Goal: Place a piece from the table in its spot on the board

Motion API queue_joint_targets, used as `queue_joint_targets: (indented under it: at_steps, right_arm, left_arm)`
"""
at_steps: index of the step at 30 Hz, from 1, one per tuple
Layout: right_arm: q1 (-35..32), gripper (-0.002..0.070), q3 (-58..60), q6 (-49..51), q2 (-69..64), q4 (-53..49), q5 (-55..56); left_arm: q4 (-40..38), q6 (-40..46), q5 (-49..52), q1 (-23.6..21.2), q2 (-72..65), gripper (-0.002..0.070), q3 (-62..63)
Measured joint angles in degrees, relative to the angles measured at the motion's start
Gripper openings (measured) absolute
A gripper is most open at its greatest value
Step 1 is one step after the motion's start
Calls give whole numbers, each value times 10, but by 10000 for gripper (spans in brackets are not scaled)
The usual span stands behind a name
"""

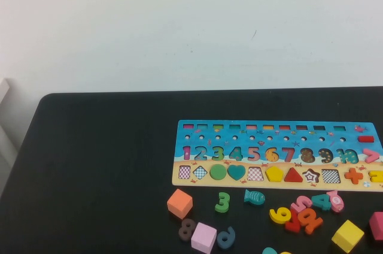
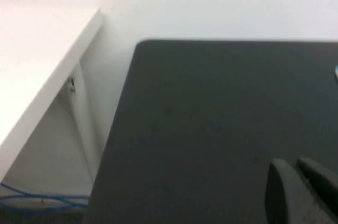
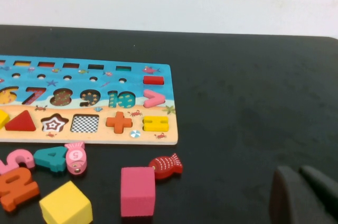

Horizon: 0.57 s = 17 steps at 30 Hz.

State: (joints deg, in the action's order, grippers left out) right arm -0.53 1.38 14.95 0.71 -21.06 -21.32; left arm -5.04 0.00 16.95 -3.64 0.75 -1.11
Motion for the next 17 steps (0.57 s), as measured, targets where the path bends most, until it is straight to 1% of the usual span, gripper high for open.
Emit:
queue_joint_targets:
  at_steps: [6, 17]
  right_arm:
    - [0, 19, 0, 1, 0, 0, 0]
    - [0, 19, 0, 1, 0, 0, 0]
  left_arm:
    - [-1, 48, 7, 0, 0, -1, 1]
    - [-2, 56, 8, 0, 0, -1, 1]
